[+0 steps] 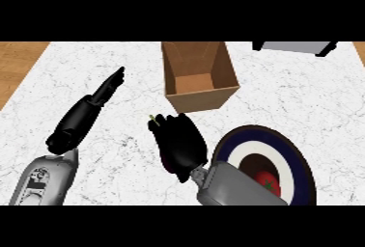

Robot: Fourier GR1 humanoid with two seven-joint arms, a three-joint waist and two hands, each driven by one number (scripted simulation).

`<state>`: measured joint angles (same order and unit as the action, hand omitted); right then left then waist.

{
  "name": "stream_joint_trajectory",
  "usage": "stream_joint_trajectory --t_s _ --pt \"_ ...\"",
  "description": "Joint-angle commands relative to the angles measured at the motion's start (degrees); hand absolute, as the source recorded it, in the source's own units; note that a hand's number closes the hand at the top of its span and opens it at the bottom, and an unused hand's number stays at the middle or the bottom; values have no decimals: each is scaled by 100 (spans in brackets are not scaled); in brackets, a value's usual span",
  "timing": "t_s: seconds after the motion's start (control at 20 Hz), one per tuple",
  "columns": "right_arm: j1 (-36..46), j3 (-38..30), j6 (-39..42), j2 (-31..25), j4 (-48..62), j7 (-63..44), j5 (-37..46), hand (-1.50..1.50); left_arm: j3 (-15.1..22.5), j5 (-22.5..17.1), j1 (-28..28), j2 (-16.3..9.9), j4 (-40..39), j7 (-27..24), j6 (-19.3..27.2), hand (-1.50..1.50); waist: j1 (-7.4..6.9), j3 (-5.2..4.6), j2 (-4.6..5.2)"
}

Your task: Pick the eggplant from the plate and place it in the cardboard box

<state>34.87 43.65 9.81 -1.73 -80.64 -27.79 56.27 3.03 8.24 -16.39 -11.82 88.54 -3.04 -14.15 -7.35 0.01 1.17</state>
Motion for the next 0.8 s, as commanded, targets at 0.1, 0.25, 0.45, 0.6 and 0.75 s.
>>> stream_joint_trajectory --t_s 0.1,0.25,0.45,0.6,0.75 --pt "1715 547 -723 168 437 -341 -526 150 89 82 -155 75 -266 -47 -10 0 -12 -14 -12" --pt "2316 496 -1151 170 488 -885 -1058 150 -16 37 -152 10 -243 -26 -26 0 102 -14 -52" --pt "2585 137 -1955 172 441 -2071 -1079 150 -95 59 -71 -22 -127 101 54 0 229 -10 -101" --pt "2968 -211 -2383 172 781 -2595 -1165 150 -133 75 237 -22 -172 -248 99 0 315 -15 -93" --pt "3594 -356 -2688 173 1358 -2810 -1323 150 -343 -13 -116 -159 -355 -40 21 0 407 -13 -75"
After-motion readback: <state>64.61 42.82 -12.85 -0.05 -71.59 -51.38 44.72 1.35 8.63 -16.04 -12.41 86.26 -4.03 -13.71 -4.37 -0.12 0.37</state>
